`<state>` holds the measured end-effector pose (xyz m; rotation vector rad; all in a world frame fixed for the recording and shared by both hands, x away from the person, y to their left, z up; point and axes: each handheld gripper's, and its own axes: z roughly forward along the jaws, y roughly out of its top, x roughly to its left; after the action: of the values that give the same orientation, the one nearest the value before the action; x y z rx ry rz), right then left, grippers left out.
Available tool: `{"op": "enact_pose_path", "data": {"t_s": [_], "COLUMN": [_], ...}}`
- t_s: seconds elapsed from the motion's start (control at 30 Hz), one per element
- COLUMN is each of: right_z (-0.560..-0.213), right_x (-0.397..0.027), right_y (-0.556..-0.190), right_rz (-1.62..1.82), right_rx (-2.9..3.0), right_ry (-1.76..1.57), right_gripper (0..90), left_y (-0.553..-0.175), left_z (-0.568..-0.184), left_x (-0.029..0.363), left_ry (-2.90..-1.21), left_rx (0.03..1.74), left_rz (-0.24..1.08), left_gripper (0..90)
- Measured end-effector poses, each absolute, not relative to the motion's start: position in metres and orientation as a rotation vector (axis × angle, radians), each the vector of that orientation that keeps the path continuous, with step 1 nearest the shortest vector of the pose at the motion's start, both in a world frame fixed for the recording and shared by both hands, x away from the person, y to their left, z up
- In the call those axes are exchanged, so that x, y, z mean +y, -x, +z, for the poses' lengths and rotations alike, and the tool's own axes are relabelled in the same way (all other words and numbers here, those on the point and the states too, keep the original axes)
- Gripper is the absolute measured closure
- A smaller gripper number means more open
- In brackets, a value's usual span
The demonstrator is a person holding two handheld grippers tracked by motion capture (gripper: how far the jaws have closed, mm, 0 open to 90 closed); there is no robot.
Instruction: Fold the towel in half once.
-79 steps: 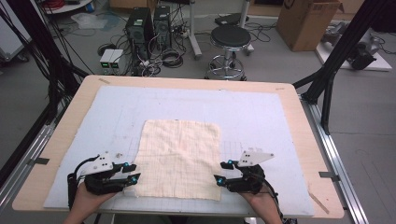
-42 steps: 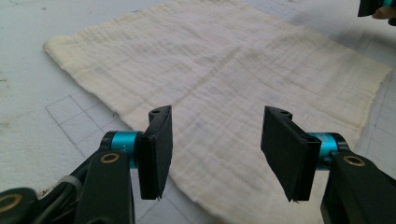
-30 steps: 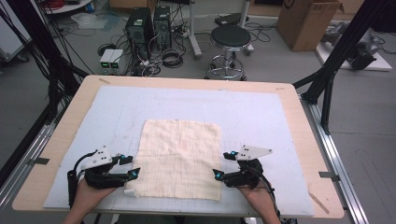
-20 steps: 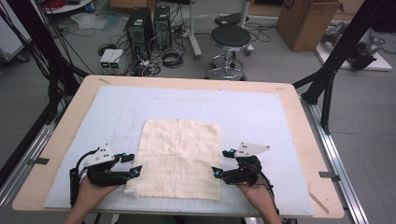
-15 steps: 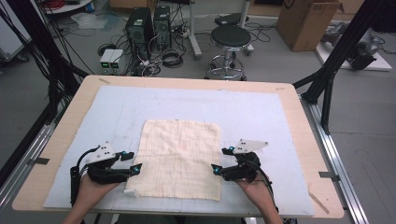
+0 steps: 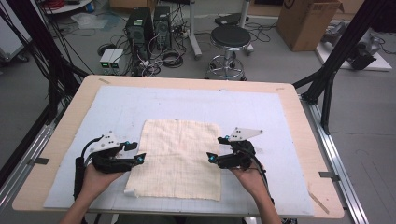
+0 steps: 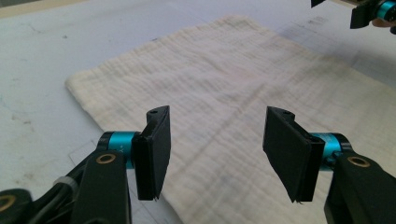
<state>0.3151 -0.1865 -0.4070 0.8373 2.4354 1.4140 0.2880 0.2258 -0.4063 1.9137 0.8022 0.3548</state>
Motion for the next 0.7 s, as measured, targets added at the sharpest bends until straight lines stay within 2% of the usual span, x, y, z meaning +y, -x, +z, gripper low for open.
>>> {"op": "enact_pose_path", "data": {"t_s": [0.5,0.7], "right_z": [-0.399,-0.395], "right_x": [-0.187,-0.185], "right_y": [-0.361,-0.384], "right_rz": [1.34,1.298], "right_rx": [2.404,2.38], "right_ry": [-0.947,-1.016], "right_gripper": [30.8,38.4], "left_y": [-0.344,-0.368], "left_z": [-0.391,-0.392], "left_x": [0.216,0.217], "left_ry": [-1.891,-1.885], "left_rx": [0.873,0.933], "left_rz": [0.378,0.394], "left_gripper": [45.3,47.7]}}
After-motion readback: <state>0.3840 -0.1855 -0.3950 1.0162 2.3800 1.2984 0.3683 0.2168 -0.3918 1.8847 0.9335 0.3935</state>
